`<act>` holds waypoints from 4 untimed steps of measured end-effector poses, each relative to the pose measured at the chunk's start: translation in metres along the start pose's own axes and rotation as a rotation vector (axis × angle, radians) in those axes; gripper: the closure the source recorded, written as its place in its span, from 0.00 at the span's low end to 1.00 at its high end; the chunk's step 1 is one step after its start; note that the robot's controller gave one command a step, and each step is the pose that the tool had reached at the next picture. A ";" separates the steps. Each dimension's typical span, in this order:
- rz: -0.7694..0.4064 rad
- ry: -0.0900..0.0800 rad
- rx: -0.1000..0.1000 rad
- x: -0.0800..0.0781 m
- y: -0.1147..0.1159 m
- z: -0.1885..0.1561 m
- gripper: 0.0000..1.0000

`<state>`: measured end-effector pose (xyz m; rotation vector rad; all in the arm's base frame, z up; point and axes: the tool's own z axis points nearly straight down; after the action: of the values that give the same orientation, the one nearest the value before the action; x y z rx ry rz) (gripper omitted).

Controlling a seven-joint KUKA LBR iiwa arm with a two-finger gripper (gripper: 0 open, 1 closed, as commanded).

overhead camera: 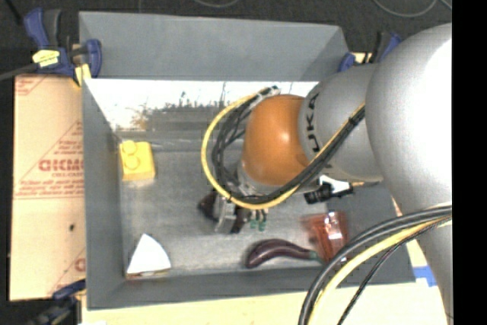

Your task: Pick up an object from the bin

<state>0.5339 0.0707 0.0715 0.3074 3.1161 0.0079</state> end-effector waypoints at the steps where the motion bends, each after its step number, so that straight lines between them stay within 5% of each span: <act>1: 0.005 0.000 0.000 0.000 0.000 0.000 1.00; 2: 0.006 0.000 0.000 0.000 0.000 0.000 1.00; 3: 0.034 -0.002 -0.001 0.003 0.001 -0.088 1.00; 4: 0.035 -0.002 -0.001 0.003 0.001 -0.088 1.00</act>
Offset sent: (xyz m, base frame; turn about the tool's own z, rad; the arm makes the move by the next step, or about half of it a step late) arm 0.0000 0.0000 0.0000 0.0000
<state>0.5307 0.0722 0.1597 0.3611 3.1085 0.0101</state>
